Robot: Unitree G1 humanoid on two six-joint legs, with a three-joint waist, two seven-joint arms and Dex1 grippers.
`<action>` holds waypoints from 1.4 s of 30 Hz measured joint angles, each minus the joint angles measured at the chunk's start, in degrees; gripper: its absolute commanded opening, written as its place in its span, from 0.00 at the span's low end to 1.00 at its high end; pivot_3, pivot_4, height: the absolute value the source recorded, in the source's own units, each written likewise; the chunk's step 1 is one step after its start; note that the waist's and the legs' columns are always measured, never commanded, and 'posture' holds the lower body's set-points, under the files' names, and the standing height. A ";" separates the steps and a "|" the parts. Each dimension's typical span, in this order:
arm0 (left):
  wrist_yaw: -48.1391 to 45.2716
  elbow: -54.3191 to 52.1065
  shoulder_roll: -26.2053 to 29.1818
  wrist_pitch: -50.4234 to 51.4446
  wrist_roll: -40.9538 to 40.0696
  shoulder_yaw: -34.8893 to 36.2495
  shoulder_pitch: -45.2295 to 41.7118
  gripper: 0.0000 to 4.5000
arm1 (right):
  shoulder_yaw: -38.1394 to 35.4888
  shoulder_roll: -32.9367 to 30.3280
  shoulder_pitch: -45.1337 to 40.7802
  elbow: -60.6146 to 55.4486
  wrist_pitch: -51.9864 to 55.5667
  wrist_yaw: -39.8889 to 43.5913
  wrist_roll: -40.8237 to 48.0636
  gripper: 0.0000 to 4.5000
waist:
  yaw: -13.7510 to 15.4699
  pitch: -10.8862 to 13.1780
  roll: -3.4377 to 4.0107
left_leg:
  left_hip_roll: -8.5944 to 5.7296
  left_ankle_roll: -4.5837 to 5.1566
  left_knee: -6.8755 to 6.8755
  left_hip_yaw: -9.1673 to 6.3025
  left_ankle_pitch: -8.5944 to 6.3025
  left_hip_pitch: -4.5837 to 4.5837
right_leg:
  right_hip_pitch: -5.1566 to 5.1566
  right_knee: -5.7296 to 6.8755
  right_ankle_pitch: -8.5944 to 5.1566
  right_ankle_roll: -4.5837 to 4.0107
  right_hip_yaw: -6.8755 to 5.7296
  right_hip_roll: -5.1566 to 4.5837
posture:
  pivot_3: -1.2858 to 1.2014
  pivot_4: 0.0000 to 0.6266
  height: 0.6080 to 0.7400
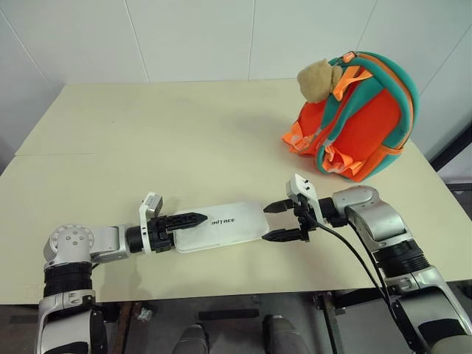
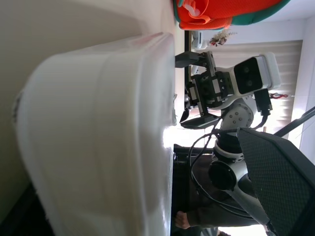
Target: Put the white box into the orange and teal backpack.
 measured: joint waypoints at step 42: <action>-0.01 -6.83 0.64 -7.49 0.83 4.67 4.21 0.30 | -26.53 8.26 -25.11 38.03 -14.84 -46.64 0.27 0.91 | 0.64 0.00 0.00 | 0.00 0.00 -0.35 0.06 -0.02 -0.09 | -0.02 -0.50 0.03 -0.02 0.02 -0.01 | 0.52 0.24 1.00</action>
